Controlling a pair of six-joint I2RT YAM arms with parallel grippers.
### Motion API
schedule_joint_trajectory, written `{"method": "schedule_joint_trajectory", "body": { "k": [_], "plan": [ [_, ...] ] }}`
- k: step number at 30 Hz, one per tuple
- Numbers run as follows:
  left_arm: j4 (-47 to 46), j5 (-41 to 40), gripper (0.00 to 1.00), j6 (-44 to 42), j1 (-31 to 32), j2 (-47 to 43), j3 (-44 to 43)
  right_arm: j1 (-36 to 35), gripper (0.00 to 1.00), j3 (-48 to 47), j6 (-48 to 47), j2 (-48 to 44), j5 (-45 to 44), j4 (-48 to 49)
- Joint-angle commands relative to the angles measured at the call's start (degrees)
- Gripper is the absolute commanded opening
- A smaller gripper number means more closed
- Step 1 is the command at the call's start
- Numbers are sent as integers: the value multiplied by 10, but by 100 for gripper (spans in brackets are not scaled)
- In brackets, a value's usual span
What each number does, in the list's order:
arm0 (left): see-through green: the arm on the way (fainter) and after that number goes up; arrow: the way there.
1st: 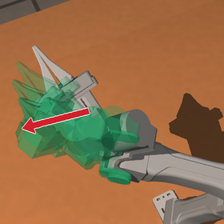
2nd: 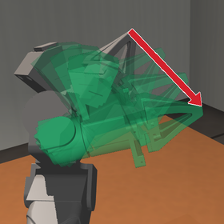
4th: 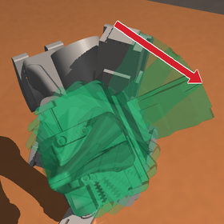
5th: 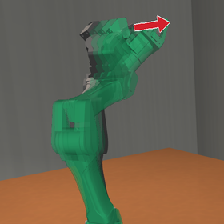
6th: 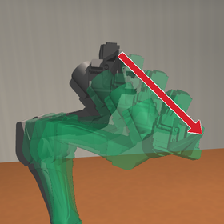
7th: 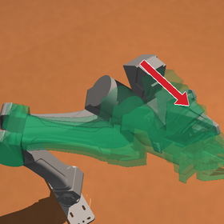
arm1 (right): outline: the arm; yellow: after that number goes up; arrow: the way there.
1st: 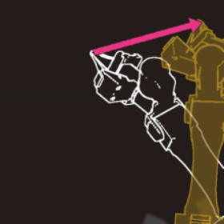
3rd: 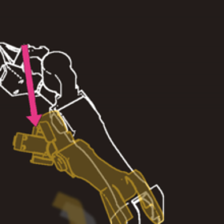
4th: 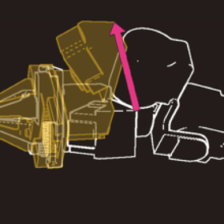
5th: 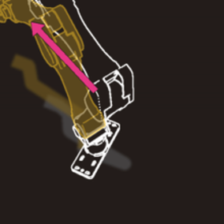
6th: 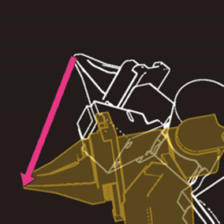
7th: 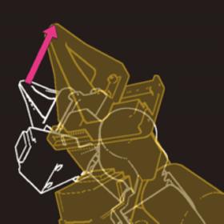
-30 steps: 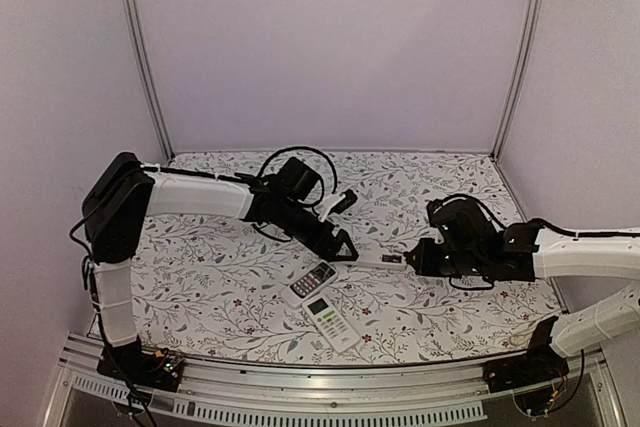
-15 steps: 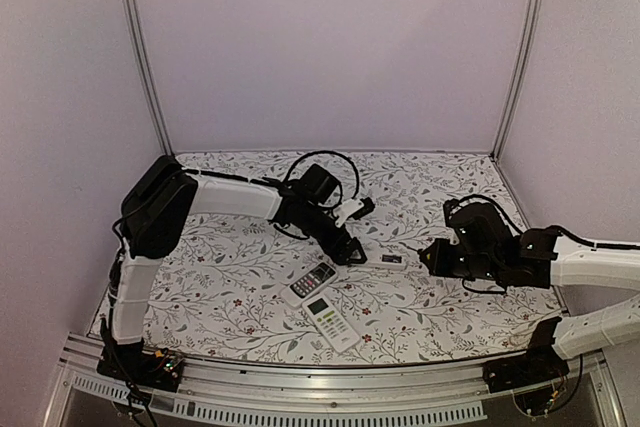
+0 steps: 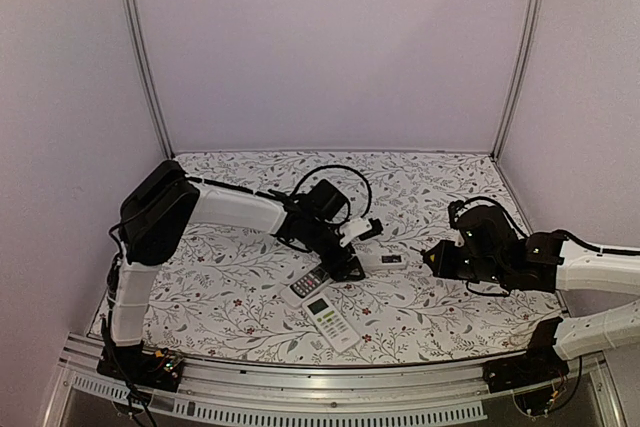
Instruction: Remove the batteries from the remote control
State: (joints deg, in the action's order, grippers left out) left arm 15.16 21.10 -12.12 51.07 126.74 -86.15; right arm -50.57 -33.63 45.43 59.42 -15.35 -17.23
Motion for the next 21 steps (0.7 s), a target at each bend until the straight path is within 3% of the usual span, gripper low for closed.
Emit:
{"method": "schedule_joint_trajectory", "body": {
  "k": [1, 11, 18, 21],
  "plan": [
    [-3, -46, 73, -22, 19, -21, 12, 3, 0, 5, 2, -5, -9, -1],
    [-13, -90, 41, -37, 49, -26, 19, 3, 0, 9, 5, -11, -9, 1],
    [-28, -76, 13, -26, 62, -90, 48, 16, 0, 8, -25, -23, -3, -11],
    [-22, -75, 7, -26, 76, -127, 73, 29, 0, 6, -53, -32, 25, -22]
  ]
}}
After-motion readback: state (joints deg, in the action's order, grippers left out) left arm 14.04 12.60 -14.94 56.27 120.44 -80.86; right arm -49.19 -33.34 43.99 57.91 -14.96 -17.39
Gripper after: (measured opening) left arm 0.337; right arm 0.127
